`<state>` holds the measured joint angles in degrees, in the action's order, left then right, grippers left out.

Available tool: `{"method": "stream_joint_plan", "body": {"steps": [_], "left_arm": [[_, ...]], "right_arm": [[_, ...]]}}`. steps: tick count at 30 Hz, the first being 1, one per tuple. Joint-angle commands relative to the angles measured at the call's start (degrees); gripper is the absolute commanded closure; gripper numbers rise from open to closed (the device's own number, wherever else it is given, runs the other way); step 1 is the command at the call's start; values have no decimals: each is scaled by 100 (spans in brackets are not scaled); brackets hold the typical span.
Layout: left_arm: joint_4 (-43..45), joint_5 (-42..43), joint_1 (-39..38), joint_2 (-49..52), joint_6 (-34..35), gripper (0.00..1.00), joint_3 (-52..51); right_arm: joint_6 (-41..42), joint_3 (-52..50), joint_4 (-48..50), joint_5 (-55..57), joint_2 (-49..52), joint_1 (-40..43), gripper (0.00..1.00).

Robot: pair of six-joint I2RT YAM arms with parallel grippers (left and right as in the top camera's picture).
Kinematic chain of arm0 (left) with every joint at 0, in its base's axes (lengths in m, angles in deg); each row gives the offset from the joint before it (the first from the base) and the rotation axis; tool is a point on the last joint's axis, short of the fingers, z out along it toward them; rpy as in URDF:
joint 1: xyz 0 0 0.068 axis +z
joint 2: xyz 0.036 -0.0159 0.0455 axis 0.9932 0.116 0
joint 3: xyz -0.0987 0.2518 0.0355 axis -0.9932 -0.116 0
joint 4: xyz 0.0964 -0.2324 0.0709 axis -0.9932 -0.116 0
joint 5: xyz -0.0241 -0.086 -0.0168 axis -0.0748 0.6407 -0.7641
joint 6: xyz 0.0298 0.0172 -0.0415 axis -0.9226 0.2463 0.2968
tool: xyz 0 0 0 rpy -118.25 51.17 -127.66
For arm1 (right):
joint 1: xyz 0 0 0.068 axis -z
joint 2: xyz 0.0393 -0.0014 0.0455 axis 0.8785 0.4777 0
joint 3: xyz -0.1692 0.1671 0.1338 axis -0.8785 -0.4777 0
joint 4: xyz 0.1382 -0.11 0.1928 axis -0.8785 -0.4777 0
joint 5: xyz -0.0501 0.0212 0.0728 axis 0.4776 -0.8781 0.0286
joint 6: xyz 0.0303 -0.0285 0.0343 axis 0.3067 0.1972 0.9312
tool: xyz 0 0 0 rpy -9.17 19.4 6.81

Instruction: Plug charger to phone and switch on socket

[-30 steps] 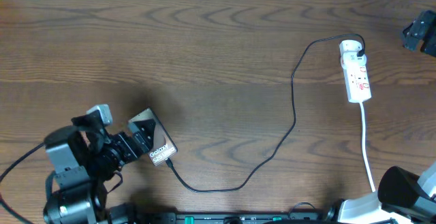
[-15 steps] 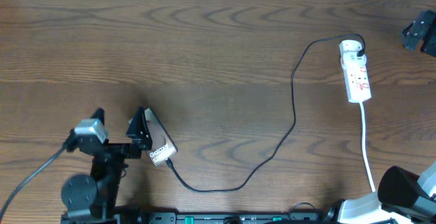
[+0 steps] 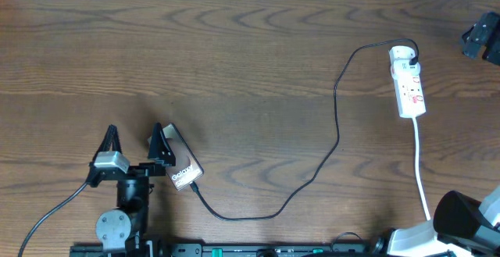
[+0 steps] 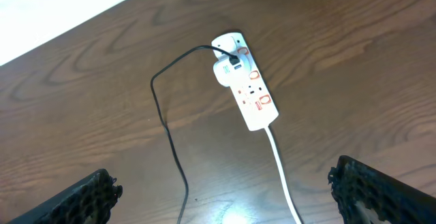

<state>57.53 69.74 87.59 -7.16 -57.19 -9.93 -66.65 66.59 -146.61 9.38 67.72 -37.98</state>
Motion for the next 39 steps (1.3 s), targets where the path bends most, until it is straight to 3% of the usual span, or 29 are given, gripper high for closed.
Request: {"method": "stream_joint_plan", "body": {"steps": [1, 4, 39], "left_arm": [[-734, -179, -37, -50, -50, 1, -15], [-1880, -118, -37, -50, -50, 1, -15], [-1856, -162, -37, -35, -50, 1, -13]], "right_arm": [[72, 31, -9, 24, -57, -33, 1], [72, 31, -7, 24, -57, -33, 1], [72, 31, -9, 24, -57, -33, 1]]}}
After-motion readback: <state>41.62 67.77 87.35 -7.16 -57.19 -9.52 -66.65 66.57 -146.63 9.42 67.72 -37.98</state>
